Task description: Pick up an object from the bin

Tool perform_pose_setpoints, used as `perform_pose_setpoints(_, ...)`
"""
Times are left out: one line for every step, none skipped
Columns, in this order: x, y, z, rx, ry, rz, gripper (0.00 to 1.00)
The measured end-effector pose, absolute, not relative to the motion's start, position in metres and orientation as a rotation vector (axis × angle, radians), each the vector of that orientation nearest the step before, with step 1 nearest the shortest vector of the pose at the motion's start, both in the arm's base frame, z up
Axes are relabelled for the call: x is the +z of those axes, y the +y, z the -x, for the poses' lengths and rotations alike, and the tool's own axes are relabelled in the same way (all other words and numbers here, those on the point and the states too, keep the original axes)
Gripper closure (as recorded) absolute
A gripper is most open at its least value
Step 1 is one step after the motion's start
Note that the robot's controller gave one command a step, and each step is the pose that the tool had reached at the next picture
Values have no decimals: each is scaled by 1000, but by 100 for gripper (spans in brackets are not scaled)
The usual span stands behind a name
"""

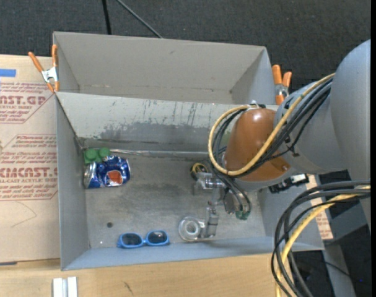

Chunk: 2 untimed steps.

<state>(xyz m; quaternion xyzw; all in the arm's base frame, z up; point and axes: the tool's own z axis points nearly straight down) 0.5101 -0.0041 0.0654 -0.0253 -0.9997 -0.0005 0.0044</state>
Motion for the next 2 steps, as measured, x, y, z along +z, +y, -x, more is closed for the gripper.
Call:
perform_pose_setpoints(70, -83, -583, 4, -3128, -311, 0)
perform_pose_setpoints(102, -131, -591, -26, -3135, -255, 0)
